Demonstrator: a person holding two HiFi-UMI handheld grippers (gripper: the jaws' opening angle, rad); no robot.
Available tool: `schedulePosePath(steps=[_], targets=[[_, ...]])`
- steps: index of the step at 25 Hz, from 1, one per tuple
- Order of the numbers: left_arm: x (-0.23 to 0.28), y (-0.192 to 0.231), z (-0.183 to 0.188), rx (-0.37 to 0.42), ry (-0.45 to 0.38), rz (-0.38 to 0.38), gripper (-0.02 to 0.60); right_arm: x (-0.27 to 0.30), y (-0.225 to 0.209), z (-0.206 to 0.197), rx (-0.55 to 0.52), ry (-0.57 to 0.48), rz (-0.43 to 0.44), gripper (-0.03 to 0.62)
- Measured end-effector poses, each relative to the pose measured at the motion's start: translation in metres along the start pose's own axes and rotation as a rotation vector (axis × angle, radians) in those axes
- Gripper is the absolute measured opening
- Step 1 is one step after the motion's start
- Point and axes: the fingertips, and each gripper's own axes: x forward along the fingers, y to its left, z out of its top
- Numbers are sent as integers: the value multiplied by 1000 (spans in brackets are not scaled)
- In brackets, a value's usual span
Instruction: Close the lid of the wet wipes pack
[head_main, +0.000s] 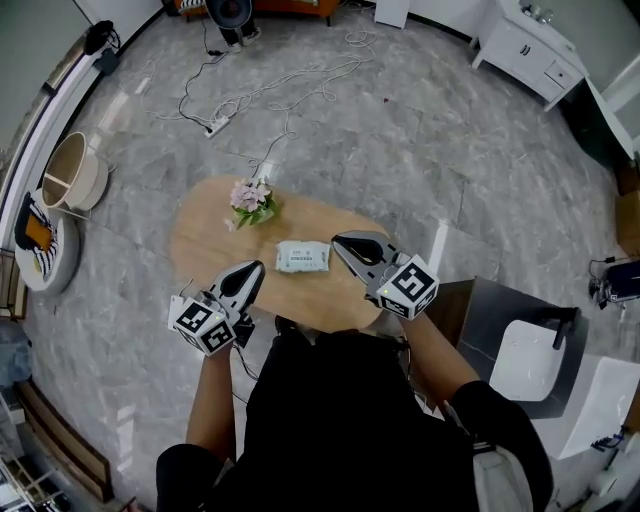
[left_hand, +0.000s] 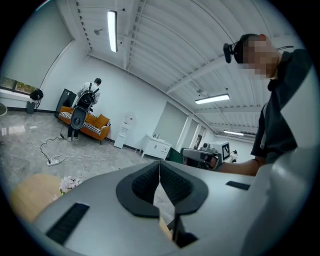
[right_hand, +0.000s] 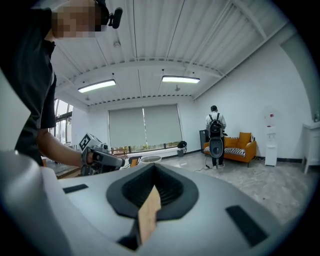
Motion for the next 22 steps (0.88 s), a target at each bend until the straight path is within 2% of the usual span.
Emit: schedulePosePath(steps=[15,22], targets=[[-29,-24,11,9,-51,34,17,-30,17,10,25,-71,94,11],[-65,-29,-1,-11,-63,19,17,-39,42,17,28,-102,69,11]])
